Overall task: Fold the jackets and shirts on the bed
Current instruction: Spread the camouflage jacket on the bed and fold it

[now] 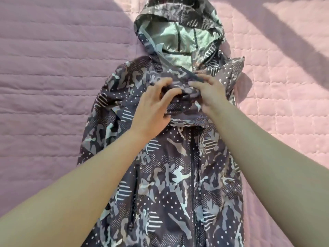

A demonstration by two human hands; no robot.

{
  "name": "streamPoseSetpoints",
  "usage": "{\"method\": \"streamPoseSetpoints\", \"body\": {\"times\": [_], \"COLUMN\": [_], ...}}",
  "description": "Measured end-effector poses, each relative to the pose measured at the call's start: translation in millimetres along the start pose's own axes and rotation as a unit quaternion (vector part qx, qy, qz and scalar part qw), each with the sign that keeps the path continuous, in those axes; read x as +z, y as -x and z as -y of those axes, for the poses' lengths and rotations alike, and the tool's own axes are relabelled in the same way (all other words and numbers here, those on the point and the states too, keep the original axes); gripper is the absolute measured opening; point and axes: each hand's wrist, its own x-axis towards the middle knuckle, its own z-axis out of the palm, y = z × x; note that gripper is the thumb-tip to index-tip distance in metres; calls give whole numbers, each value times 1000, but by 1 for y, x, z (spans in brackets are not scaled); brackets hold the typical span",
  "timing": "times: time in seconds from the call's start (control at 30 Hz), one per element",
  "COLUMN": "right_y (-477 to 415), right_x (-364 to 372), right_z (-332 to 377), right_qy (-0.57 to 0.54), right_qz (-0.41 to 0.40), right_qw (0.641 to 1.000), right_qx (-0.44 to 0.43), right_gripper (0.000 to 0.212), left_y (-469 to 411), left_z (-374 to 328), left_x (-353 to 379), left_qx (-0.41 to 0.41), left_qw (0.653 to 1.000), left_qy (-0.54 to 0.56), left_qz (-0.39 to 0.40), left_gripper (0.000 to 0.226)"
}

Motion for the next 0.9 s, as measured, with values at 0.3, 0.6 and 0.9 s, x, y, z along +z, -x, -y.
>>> {"method": "streamPoseSetpoints", "body": {"times": [0.3, 0.6, 0.9], "right_y": [-32, -41, -39], "right_x": [-92, -106, -80], "right_z": [-38, -52, -88], "right_qy": [239, 389, 725], "right_qz": [-121, -219, 122], "right_qw": [960, 891, 644], "right_qx": [-84, -84, -214], "right_gripper": [11, 43, 65], "left_y": [12, 31, -11], "left_z": [25, 29, 15], "left_x": [20, 17, 66], "left_qx": [-176, -181, -138], "left_qw": [976, 960, 931], "left_qy": [-50, -120, -182], "left_qz": [121, 175, 283], "left_gripper": [25, 35, 78]}}
